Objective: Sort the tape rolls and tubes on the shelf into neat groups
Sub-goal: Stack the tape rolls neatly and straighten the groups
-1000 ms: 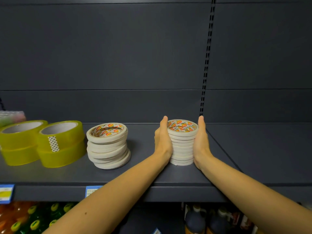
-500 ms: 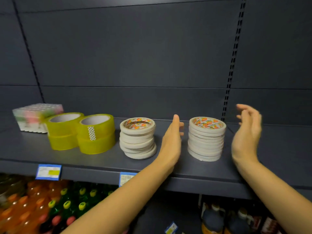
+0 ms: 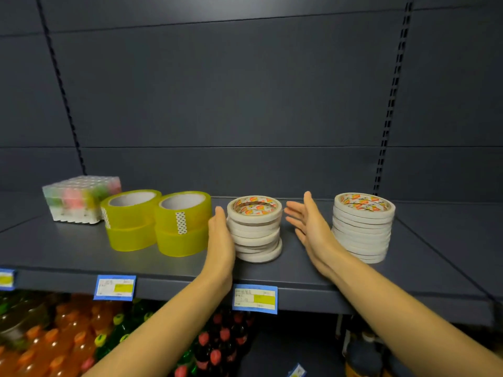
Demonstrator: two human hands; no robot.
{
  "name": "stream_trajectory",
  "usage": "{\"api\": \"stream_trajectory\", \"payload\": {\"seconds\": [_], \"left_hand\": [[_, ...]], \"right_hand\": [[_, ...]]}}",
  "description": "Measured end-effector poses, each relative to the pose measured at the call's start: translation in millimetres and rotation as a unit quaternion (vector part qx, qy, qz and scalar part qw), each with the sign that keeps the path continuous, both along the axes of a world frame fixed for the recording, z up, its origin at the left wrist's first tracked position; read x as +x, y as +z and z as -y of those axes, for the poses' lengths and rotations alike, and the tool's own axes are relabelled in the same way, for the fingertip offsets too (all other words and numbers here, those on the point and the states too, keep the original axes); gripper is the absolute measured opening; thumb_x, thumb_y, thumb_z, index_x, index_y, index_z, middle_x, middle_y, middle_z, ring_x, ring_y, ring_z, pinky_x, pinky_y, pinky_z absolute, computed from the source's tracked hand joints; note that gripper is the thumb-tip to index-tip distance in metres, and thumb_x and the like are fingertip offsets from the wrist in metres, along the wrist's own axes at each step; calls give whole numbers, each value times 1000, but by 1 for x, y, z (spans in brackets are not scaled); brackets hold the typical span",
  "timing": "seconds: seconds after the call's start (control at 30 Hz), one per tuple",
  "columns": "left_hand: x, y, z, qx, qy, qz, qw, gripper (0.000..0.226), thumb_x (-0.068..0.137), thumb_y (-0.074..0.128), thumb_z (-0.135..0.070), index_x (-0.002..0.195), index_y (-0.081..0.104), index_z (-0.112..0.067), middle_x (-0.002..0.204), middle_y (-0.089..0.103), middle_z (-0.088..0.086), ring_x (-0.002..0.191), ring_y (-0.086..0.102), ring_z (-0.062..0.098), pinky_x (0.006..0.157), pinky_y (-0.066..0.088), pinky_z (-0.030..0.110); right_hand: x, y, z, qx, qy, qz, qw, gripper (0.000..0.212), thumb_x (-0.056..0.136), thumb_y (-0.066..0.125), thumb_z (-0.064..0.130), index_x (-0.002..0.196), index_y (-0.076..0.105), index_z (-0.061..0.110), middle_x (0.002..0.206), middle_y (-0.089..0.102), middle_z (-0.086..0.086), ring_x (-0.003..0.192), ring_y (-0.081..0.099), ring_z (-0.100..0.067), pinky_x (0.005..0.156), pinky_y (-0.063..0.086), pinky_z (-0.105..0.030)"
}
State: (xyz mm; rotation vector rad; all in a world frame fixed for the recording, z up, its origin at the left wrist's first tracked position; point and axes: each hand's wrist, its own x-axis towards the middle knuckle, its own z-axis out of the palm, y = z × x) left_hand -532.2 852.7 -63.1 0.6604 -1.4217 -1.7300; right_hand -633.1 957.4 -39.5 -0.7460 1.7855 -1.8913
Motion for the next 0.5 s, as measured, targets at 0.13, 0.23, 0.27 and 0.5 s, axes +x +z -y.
{"api": "stream_trajectory", "payload": {"seconds": [0.13,0.23,0.27,0.5], "left_hand": [[-18,-1,5,64,-21,-17,998,58,96,20,-55,125,57,-21,125,62,4,117,56,20,108,38,42],[-29,1,9,60,-56,7,997,62,96,18,-56,113,66,-20,113,68,6,110,60,22,105,42,43],[-32,3,12,58,-64,18,996,63,95,18,-57,110,67,-20,110,69,6,108,61,23,104,42,42],[-53,17,27,85,-113,-4,990,78,88,23,-69,95,73,-10,98,72,15,97,67,29,93,51,40]], "right_hand": [[-9,-10,18,-39,31,62,997,64,98,15,53,131,52,14,136,54,-4,129,46,-18,112,29,-34],[-8,-18,30,-58,17,72,996,62,97,15,56,91,67,23,88,74,9,89,63,-3,79,47,-22],[-9,-19,32,-61,7,75,995,63,97,15,56,85,67,25,76,74,13,82,63,0,73,46,-20],[-26,-13,42,-52,-50,77,994,72,94,14,63,95,69,17,96,72,-2,101,63,-18,93,47,-33]]}}
